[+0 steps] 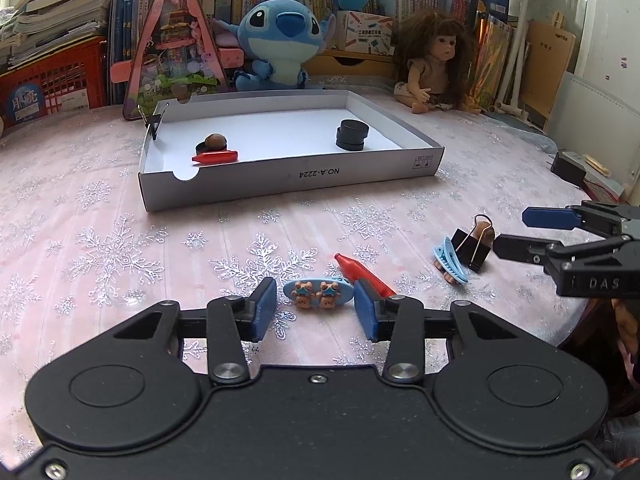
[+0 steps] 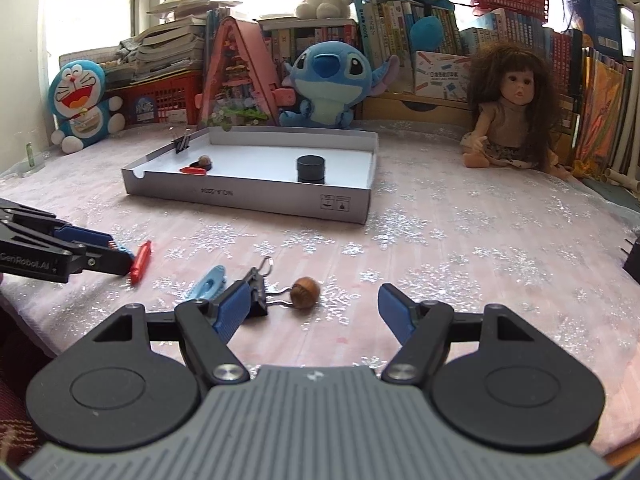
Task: Organize rigid objects
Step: 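Grasp the blue oval toy with the left gripper while the right gripper grasps the black binder clip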
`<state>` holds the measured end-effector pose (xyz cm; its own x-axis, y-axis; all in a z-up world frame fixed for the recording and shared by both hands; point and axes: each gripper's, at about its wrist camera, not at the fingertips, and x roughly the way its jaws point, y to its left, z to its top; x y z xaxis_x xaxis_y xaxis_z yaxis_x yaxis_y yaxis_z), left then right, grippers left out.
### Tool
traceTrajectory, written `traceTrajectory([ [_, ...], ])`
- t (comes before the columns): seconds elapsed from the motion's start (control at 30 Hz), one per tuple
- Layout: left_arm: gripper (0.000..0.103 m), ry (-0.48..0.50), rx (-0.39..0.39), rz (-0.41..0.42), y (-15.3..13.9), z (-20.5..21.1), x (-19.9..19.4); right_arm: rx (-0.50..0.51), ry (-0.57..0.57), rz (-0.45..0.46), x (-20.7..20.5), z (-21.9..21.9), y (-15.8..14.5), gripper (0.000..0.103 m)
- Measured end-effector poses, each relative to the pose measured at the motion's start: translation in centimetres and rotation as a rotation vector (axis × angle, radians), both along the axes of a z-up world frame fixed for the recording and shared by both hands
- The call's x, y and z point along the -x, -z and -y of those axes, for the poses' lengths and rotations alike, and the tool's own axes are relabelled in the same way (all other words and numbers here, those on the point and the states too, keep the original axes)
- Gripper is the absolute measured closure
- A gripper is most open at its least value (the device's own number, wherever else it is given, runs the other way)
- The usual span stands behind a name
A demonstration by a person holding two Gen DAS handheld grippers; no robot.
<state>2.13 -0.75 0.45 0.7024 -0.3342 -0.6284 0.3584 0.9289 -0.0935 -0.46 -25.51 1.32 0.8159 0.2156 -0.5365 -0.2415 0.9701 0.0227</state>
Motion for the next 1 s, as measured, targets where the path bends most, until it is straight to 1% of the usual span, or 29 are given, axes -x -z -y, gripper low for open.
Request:
traceTrajectory([
  [0.1,0.063,0.003,-0.007,0.006,0.0,0.1,0.0,0.0,-0.039,0.009,0.1,-0.7,-0.1,0.025],
  [0.17,0.063,0.006,-0.013,0.012,0.0,0.2,0.1,0.018,-0.07,0.008,0.1,-1.4,-0.1,0.038],
  [0.2,0.063,0.007,-0.015,0.014,0.0,0.2,0.1,0.027,-0.083,0.006,0.1,-1.7,0.0,0.042],
  [0.23,0.063,0.007,-0.018,0.017,0.0,0.4,0.1,0.033,-0.099,0.0,0.1,-2.0,0.0,0.052],
  [0.27,0.063,0.007,-0.021,0.02,0.0,0.4,0.2,0.036,-0.112,-0.006,0.1,-2.3,0.1,0.057],
  [0.33,0.063,0.008,-0.025,0.028,0.0,0.5,0.2,0.044,-0.131,-0.013,0.1,-2.8,0.4,0.06],
  [0.47,0.063,0.011,-0.04,0.031,0.3,0.8,0.0,0.061,-0.132,-0.013,-0.1,-3.3,0.7,0.06],
  [0.6,0.063,0.018,-0.062,0.056,0.6,1.1,0.2,0.069,-0.113,-0.01,-0.5,-3.5,1.1,0.06],
  [0.63,0.066,0.017,-0.067,0.061,0.6,1.2,0.3,0.069,-0.112,-0.012,-0.6,-3.5,1.2,0.06],
  [0.73,0.066,0.002,-0.072,0.067,0.6,1.2,0.4,0.055,-0.105,-0.003,-0.7,-3.5,1.3,0.078],
  [0.9,0.066,-0.033,-0.054,0.06,0.1,0.6,-0.1,0.011,-0.093,0.019,-0.9,-3.7,0.4,0.08],
  [1.0,0.066,-0.05,-0.036,0.062,-0.5,0.0,-0.5,-0.041,-0.093,0.014,-1.4,-3.4,-0.3,0.08],
])
